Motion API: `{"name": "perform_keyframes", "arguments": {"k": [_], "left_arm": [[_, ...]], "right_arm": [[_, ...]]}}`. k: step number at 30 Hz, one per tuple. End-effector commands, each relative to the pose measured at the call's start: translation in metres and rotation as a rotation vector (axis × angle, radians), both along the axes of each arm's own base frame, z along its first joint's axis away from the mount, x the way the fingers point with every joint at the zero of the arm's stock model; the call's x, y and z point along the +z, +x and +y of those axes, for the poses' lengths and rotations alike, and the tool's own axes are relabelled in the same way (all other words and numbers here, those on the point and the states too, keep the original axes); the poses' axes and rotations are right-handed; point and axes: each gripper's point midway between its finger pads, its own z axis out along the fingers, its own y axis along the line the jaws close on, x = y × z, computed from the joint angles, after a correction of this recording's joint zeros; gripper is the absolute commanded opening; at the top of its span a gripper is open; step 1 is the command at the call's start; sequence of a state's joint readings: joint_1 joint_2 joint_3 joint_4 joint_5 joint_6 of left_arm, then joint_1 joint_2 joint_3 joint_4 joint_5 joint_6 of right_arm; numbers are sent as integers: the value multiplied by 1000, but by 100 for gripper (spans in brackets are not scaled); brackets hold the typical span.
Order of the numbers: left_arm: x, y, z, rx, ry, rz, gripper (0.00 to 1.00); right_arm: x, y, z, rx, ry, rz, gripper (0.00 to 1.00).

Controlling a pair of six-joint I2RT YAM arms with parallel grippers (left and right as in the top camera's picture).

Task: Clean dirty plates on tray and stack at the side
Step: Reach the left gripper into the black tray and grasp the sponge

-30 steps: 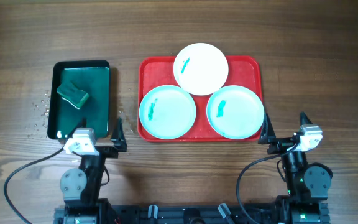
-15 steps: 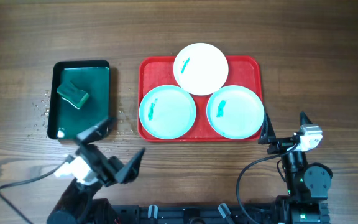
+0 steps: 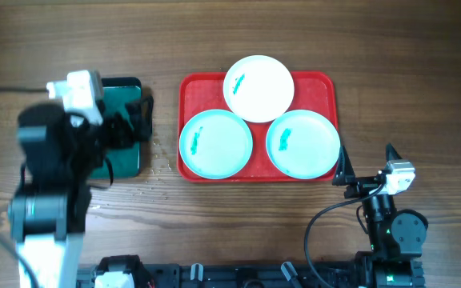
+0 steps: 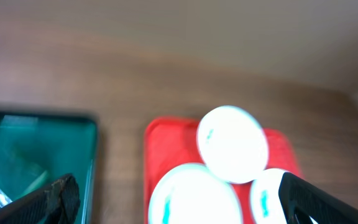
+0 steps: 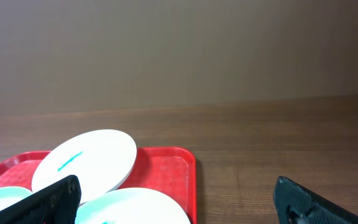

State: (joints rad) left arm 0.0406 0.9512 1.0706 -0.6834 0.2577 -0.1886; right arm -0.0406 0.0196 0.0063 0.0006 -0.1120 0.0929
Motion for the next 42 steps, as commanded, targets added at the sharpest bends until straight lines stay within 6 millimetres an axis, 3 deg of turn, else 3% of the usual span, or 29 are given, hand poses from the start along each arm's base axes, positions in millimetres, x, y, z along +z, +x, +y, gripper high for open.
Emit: {"name": "perform_keyframes", "arguments": {"k": [1, 5, 10, 12, 17, 20, 26, 31, 40, 42], "left_arm": [[-29, 27, 59, 317, 5, 189, 100], [-77, 52, 87, 371, -35, 354, 100], [-161, 59, 99, 430, -71, 608, 100], [-191, 57, 114, 552, -109, 692, 100], [-244, 59, 134, 720, -209, 795, 100], [-253, 64, 136, 719, -205, 797, 100], [-254, 73, 142, 730, -191, 743, 99], [-260, 79, 143, 728, -194, 710, 85], [-296, 71, 141, 730, -187, 791, 81], [-302, 66, 139, 731, -184, 819, 68]], "right_arm": [[1, 0, 0, 4, 14, -6, 100], [1, 0, 0, 4, 14, -6, 100], [1, 0, 0, 4, 14, -6, 100], [1, 0, 0, 3, 15, -6, 100], [1, 0, 0, 4, 14, -6, 100], [1, 0, 0, 4, 14, -6, 100], [1, 0, 0, 4, 14, -6, 100], [1, 0, 0, 4, 14, -6, 100], [1, 0, 0, 4, 14, -6, 100], [1, 0, 0, 4, 14, -6, 100]]}}
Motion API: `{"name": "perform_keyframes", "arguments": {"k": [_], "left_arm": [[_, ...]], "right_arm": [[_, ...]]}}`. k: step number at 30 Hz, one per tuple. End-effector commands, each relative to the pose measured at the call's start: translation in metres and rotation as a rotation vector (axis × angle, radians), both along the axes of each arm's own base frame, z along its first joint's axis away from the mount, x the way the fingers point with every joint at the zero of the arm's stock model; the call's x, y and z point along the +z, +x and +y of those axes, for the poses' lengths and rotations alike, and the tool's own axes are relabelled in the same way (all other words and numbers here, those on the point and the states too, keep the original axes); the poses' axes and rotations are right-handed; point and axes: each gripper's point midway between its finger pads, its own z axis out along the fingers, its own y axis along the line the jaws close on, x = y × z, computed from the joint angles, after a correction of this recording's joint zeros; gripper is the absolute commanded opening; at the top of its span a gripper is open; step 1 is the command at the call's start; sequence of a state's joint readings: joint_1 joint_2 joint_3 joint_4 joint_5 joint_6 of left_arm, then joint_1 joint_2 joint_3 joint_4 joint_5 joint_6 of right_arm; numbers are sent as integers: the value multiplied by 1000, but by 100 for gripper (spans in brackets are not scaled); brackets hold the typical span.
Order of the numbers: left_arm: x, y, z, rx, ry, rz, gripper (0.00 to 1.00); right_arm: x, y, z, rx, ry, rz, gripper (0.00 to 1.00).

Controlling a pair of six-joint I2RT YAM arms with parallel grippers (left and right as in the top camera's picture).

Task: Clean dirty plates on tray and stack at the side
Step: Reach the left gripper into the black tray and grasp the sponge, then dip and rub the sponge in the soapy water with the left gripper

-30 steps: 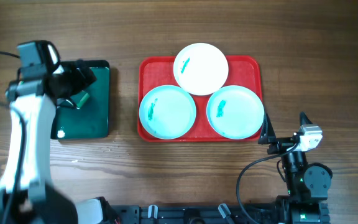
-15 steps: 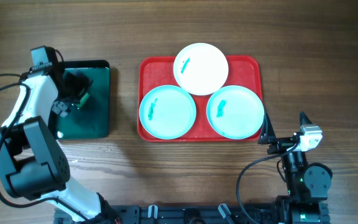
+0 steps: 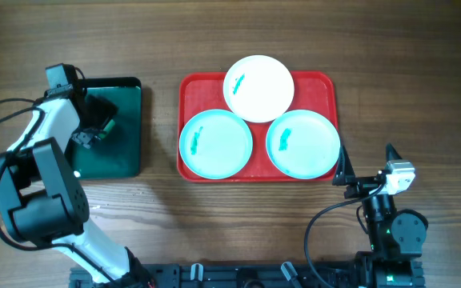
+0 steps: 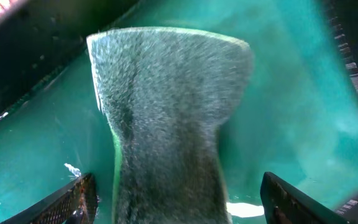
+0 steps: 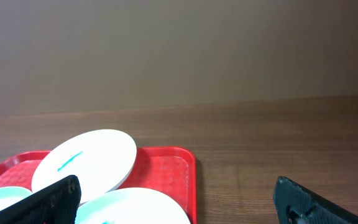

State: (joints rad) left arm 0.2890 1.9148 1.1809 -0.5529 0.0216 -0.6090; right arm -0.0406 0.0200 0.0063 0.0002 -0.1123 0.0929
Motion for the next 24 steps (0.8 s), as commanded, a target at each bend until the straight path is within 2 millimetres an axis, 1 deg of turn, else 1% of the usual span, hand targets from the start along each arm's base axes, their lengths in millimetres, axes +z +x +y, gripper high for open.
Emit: {"name": "perform_keyframes", "arguments": {"k": [1, 2, 3, 4, 5, 9, 10, 12, 13, 16, 21, 24], "left_arm": [[-21, -12, -3, 5, -13, 69, 51], [-21, -14, -2, 8, -11, 74, 34], [-21, -14, -1, 9, -11, 75, 13], [-20, -14, -1, 10, -11, 73, 7], [-21, -14, -1, 10, -11, 74, 4], [-21, -14, -1, 10, -11, 73, 4], [-20, -11, 0, 10, -7, 63, 20], [-18, -4, 3, 11, 7, 30, 77], [-16, 2, 6, 10, 25, 9, 100], [-12, 11, 18, 24, 85, -30, 100], [-6, 22, 32, 45, 155, -75, 100], [-5, 28, 35, 51, 173, -96, 100]], "right_arm": [[2, 0, 0, 3, 14, -7, 100], [2, 0, 0, 3, 14, -7, 100], [2, 0, 0, 3, 14, -7, 100], [2, 0, 0, 3, 14, -7, 100], [2, 0, 0, 3, 14, -7, 100], [1, 0, 0, 3, 14, -6, 100], [2, 0, 0, 3, 15, -7, 100], [2, 0, 0, 3, 14, -7, 100], [2, 0, 0, 3, 14, -7, 100], [2, 0, 0, 3, 14, -7, 100], [1, 0, 0, 3, 14, -6, 100], [2, 0, 0, 3, 14, -7, 100]]}}
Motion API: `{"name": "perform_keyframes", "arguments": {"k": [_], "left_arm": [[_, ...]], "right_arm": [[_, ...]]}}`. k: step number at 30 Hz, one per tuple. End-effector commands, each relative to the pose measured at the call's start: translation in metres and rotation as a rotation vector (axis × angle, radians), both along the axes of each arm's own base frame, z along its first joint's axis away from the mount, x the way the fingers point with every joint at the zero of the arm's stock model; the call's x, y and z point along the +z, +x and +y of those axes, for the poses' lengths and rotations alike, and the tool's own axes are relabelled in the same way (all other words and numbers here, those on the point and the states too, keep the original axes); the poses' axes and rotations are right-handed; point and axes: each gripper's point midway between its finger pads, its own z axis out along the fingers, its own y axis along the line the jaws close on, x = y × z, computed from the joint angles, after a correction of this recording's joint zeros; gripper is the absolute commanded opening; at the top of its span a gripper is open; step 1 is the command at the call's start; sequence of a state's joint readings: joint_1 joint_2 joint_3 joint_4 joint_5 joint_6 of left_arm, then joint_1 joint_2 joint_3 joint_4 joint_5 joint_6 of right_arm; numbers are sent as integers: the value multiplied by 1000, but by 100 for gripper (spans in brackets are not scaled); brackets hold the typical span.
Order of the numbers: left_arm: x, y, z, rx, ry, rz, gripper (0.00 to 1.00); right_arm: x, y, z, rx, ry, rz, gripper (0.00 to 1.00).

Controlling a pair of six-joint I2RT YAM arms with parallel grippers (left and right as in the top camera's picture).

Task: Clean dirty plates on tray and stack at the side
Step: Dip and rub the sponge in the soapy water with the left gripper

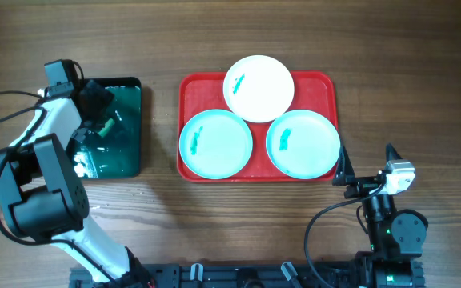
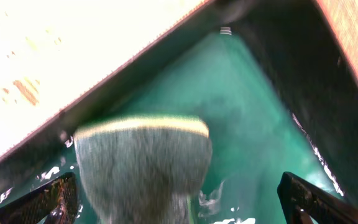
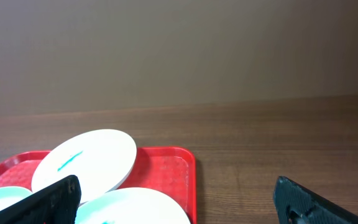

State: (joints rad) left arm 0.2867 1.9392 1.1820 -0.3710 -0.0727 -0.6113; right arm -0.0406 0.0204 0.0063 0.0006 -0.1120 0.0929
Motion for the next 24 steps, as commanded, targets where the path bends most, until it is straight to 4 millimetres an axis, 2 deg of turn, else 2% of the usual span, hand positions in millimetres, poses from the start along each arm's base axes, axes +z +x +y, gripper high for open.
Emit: {"name": "perform_keyframes", "arguments": {"k": [1, 3, 4, 8, 9, 10, 13, 15, 16, 17, 18, 19, 24], "left_arm": [[-13, -5, 10, 23, 43, 26, 98], [-17, -4, 10, 23, 43, 29, 90], [-20, -4, 10, 23, 41, 34, 82], [-30, -9, 9, 22, 33, 66, 30], [-30, -11, 8, 21, 30, 73, 7], [-31, -12, 8, 21, 29, 77, 4], [-32, -16, 7, 21, 24, 95, 4], [-34, -23, 5, 20, 15, 123, 5], [-36, -28, 3, 19, 8, 145, 31], [-38, -32, 1, 17, -2, 164, 73], [-40, -37, -3, 12, -19, 183, 95], [-41, -41, -7, 7, -39, 199, 100], [-46, -54, -36, -35, -193, 244, 99]], "right_arm": [[1, 0, 0, 4, 15, -6, 100], [2, 0, 0, 3, 14, -7, 100], [1, 0, 0, 4, 14, -6, 100], [2, 0, 0, 4, 14, -7, 100], [2, 0, 0, 4, 14, -7, 100], [2, 0, 0, 4, 14, -7, 100], [2, 0, 0, 4, 14, -7, 100], [2, 0, 0, 4, 14, -7, 99], [1, 0, 0, 4, 15, -6, 100], [2, 0, 0, 4, 14, -7, 100], [2, 0, 0, 4, 14, -7, 100], [2, 0, 0, 4, 14, -7, 100], [2, 0, 0, 4, 14, -7, 100]]}}
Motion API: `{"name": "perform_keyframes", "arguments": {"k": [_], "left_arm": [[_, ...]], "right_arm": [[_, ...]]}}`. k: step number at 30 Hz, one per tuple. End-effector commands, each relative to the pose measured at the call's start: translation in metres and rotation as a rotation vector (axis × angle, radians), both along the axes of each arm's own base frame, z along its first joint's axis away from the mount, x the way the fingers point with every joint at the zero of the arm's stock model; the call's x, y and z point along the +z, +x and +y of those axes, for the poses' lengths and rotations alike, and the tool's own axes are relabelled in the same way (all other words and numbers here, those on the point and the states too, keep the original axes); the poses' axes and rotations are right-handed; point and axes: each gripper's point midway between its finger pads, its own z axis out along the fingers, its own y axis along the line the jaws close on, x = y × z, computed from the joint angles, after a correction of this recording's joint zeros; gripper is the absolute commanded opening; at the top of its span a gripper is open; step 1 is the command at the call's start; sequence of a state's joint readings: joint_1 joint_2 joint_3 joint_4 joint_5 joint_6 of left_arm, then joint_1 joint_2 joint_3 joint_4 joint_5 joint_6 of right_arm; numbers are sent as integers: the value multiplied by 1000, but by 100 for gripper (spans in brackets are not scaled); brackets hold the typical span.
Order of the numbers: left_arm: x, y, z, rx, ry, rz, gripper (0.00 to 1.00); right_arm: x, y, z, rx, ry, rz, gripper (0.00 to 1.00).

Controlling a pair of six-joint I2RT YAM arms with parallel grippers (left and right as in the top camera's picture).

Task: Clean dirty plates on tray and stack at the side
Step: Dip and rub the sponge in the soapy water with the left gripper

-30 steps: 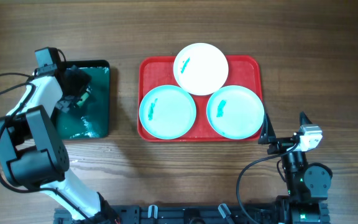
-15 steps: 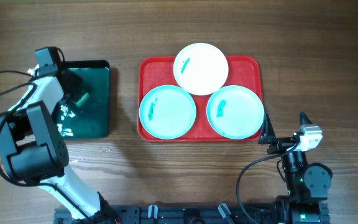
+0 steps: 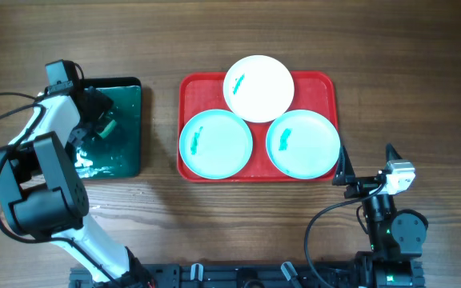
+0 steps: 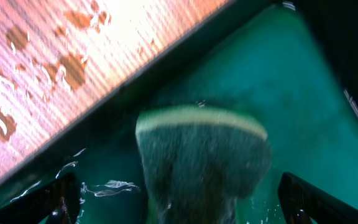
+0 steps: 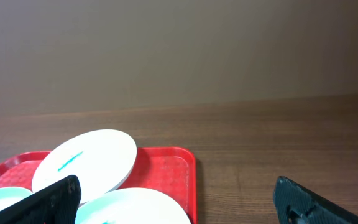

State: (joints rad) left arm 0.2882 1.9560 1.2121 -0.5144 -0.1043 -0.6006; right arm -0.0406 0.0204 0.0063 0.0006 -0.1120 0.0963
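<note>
Three dirty plates lie on the red tray (image 3: 326, 80): a white plate (image 3: 258, 88) at the back and two light-blue plates (image 3: 216, 144) (image 3: 302, 144), each with a teal smear. My left gripper (image 3: 94, 120) reaches down into the green water basin (image 3: 126, 156). In the left wrist view it (image 4: 176, 199) stands open around a dark green sponge (image 4: 201, 155), with water showing on both sides of the sponge. My right gripper (image 5: 176, 186) is open and empty, low beside the tray's right end (image 3: 350, 172).
Water drops lie on the wood (image 4: 73, 62) just beyond the basin's rim. A black cable runs along the table at the far left. Bare wood surrounds the tray on all sides.
My left gripper has shifted a little inside the basin, and the sponge now sits closer to the basin's edge. The wet tabletop shows beyond it. Plates and right arm are unchanged.
At first my left arm was up above the basin, its gripper open and empty. Then it was down in the basin with the sponge between its fingers, and it has stayed there while shifting about in the water. The plates have not moved.
</note>
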Motion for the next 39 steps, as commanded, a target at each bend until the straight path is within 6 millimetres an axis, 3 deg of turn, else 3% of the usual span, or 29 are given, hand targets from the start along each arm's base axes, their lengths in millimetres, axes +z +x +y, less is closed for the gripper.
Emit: {"name": "perform_keyframes", "arguments": {"k": [1, 3, 7, 9, 13, 14, 15, 16, 17, 25, 28, 31, 33, 34, 36, 37, 39], "left_arm": [[-36, -31, -40, -31, -218, 115, 98], [-36, -35, -50, -39, -269, 125, 84], [-36, -36, -53, -41, -291, 128, 18], [-36, -36, -53, -41, -290, 127, 4], [-35, -32, -52, -43, -285, 114, 4], [-35, -30, -51, -44, -278, 103, 14], [-35, -26, -49, -45, -270, 91, 64], [-35, -24, -46, -44, -254, 81, 96], [-34, -21, -42, -41, -233, 73, 100], [-28, 2, -12, -15, -73, -16, 99], [-24, 11, -9, -16, -61, -54, 89], [-24, 14, -8, -16, -57, -67, 72], [-24, 14, -8, -17, -57, -66, 55], [-25, 14, -8, -17, -58, -64, 45], [-27, 12, -9, -16, -61, -56, 9], [-28, 10, -9, -16, -63, -47, 4], [-29, 8, -10, -15, -66, -37, 4]], "right_arm": [[2, 0, 0, 4, 11, -7, 100], [2, 0, 0, 4, 11, -7, 100], [2, 0, 0, 4, 10, -7, 98], [1, 0, 0, 4, 11, -6, 100], [2, 0, 0, 4, 11, -7, 100], [2, 0, 0, 4, 11, -7, 100], [2, 0, 0, 4, 11, -7, 100], [2, 0, 0, 4, 11, -7, 100], [2, 0, 0, 4, 10, -7, 100], [2, 0, 0, 4, 11, -7, 100], [2, 0, 0, 4, 11, -7, 100], [2, 0, 0, 4, 11, -7, 100], [2, 0, 0, 4, 11, -7, 100], [2, 0, 0, 4, 11, -7, 100], [2, 0, 0, 4, 10, -7, 100], [1, 0, 0, 4, 11, -6, 100], [2, 0, 0, 4, 11, -7, 100]]}}
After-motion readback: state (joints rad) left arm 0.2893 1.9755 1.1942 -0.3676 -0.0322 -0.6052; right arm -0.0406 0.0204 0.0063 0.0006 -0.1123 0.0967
